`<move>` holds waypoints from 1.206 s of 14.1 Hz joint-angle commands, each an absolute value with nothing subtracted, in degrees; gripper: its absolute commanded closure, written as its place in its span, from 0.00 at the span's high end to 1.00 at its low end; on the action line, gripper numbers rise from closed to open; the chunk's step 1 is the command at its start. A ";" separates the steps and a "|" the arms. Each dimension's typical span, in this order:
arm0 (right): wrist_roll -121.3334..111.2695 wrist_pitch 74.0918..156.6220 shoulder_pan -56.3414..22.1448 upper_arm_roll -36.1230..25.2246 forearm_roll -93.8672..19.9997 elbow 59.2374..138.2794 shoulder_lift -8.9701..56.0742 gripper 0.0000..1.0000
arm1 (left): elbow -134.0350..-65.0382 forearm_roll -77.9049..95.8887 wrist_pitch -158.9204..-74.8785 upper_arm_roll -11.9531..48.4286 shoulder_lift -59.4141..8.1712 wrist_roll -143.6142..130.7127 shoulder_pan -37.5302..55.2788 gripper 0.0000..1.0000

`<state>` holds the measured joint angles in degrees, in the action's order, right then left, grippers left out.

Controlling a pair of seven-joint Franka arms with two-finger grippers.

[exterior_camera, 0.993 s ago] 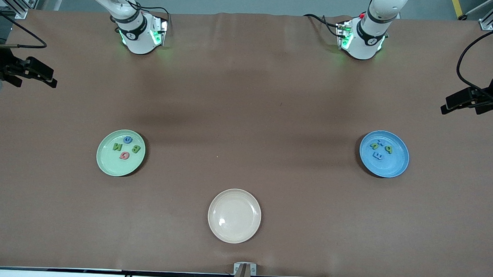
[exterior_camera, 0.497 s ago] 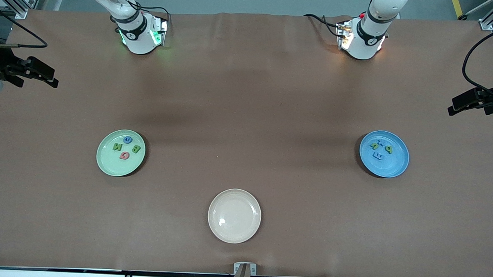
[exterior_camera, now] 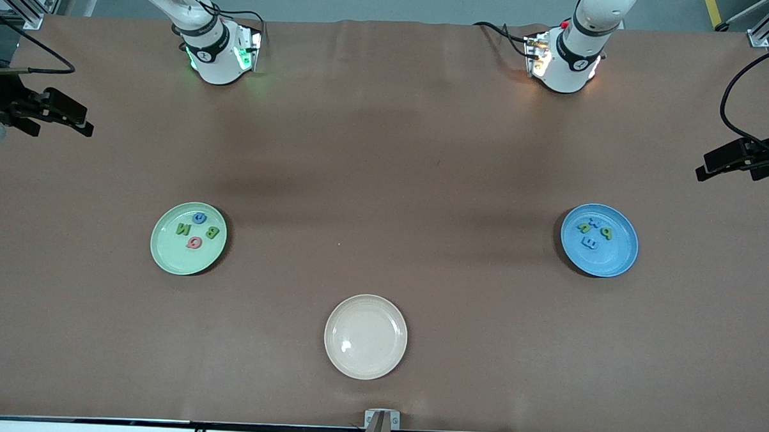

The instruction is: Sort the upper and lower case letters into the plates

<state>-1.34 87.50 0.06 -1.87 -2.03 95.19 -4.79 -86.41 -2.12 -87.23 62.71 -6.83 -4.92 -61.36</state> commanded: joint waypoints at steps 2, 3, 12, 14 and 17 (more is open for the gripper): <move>-1.32 88.07 -0.09 -1.76 -0.62 95.80 -5.63 1.00 | -85.78 -1.49 -87.01 56.90 -6.59 -5.71 -55.24 1.00; -1.23 88.07 -0.09 -1.76 -0.62 95.80 -5.63 1.00 | -85.69 -1.41 -87.01 49.73 -6.33 -5.54 -48.06 1.00; -1.06 87.89 0.00 -1.76 -1.23 95.80 -5.54 1.00 | -84.20 -0.97 -86.48 4.40 -5.01 -5.19 -3.08 1.00; -1.05 87.89 0.00 -1.76 -1.23 95.80 -5.54 1.00 | -84.20 0.43 -86.48 3.87 -5.10 -5.27 -2.82 1.00; -1.14 87.71 0.00 -1.85 -1.23 95.80 -5.54 1.00 | -84.20 0.88 -86.57 -0.76 -4.75 -5.27 1.47 1.00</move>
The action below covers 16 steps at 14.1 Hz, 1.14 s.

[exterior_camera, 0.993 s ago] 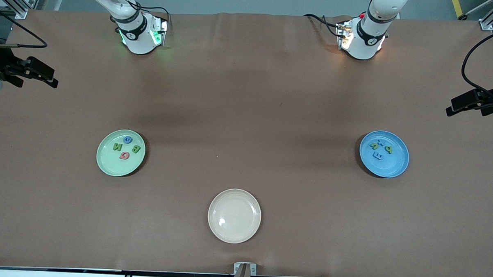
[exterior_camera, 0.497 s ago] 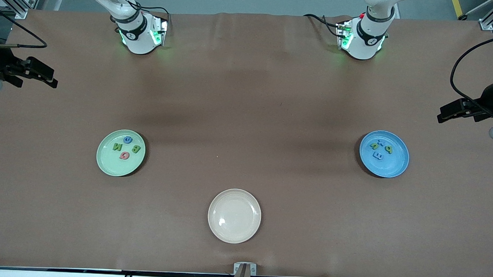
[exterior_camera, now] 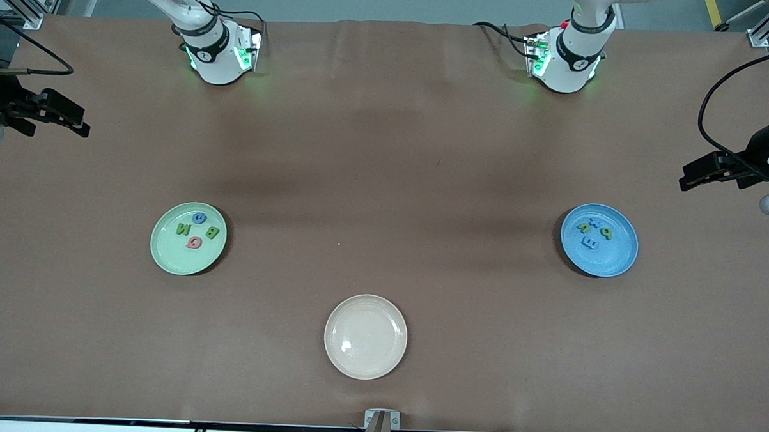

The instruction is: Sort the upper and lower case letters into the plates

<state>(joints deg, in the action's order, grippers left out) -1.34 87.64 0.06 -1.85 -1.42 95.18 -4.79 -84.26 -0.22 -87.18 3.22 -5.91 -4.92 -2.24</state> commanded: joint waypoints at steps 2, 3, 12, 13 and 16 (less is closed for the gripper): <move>-1.23 87.89 0.00 -1.85 -1.23 95.80 -5.54 1.00 | -85.07 0.97 -87.01 -2.20 -3.35 -5.27 2.72 1.00; -1.14 87.89 0.09 -1.85 -1.23 95.80 -5.54 1.00 | -85.60 0.97 -87.19 -2.20 -3.17 -5.27 2.72 1.00; -1.23 87.80 0.00 -1.85 -1.23 95.80 -5.54 1.00 | -92.11 2.02 -93.17 -2.29 2.11 -5.36 1.93 1.00; -1.14 87.63 0.09 -1.85 -1.32 95.80 -5.54 1.00 | -92.02 2.02 -92.82 -2.29 2.11 -5.19 1.93 1.00; -1.06 87.45 0.09 -1.85 -1.32 95.80 -5.54 1.00 | -91.67 2.02 -92.81 -2.29 2.02 -5.27 1.93 1.00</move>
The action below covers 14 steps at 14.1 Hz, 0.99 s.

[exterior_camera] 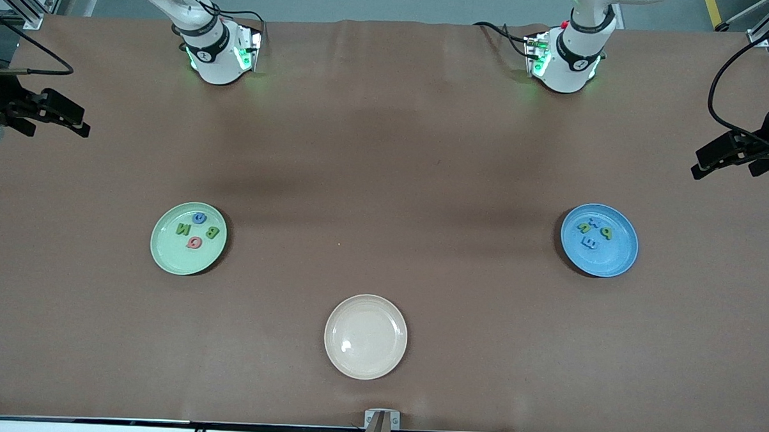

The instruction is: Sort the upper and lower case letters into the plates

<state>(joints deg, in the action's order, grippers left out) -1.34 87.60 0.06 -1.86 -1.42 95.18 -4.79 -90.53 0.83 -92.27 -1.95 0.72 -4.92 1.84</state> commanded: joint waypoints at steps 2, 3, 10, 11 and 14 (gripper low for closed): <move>-0.88 87.36 0.09 -1.85 -1.32 95.80 -5.62 1.00 | -91.67 1.93 -92.81 -2.29 2.02 -4.75 1.32 1.00; -0.97 87.36 0.09 -1.85 -1.32 95.80 -5.54 1.00 | -91.76 1.93 -92.90 -2.11 2.02 -4.66 0.62 1.00; -0.97 87.19 0.17 -1.93 -1.49 95.89 -5.54 1.00 | -90.97 2.02 -92.90 -2.02 1.50 -5.36 0.35 1.00; -1.05 87.27 0.18 -1.93 -1.49 95.89 -5.54 1.00 | -90.01 2.02 -92.73 -2.02 1.15 -5.45 0.44 1.00; -0.97 87.01 0.17 -1.93 -1.93 95.89 -5.54 1.00 | -89.91 2.02 -92.64 -2.02 0.88 -5.54 0.18 1.00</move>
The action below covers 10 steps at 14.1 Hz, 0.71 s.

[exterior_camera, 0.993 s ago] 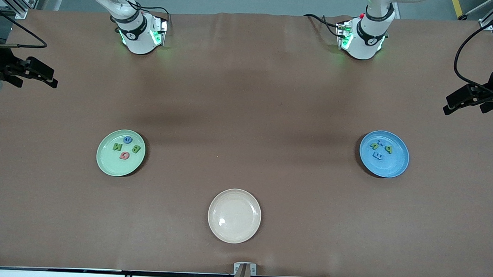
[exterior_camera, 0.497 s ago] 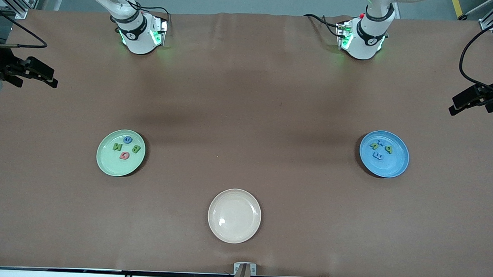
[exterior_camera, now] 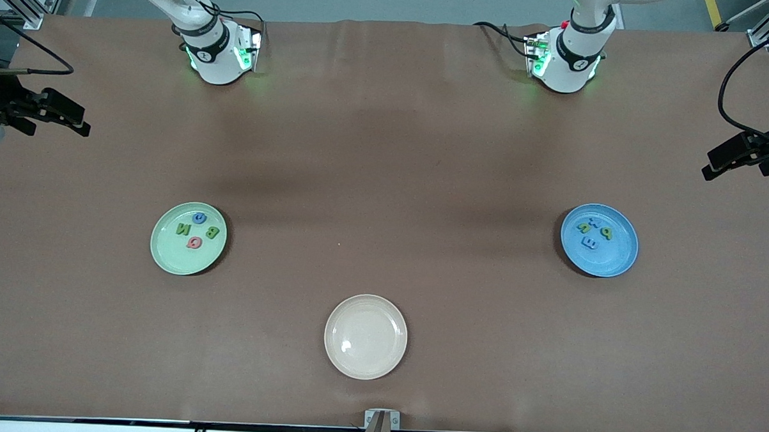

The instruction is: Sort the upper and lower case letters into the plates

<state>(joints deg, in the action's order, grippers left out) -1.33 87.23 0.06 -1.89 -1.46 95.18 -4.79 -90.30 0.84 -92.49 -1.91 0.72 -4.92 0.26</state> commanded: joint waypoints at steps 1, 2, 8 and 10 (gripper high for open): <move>-0.88 87.01 0.18 -1.93 -2.11 95.89 -5.54 1.00 | -89.83 2.02 -92.64 -2.02 0.88 -5.54 0.26 1.00; -1.05 87.10 0.18 -1.93 -2.46 95.89 -5.54 1.00 | -89.82 2.02 -92.64 -2.02 0.88 -5.54 0.35 1.00; -1.06 86.84 0.09 -1.93 -2.55 95.89 -5.54 1.00 | -89.74 1.93 -92.64 -2.02 0.79 -5.54 0.44 1.00; -1.14 86.75 0.09 -1.93 -2.55 95.89 -5.54 1.00 | -89.74 1.93 -92.64 -2.02 0.70 -5.54 0.26 1.00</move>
<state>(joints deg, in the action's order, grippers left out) -1.33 86.94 0.06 -1.89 -1.84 95.19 -4.79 -90.26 0.84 -92.51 -1.90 0.71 -4.92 0.43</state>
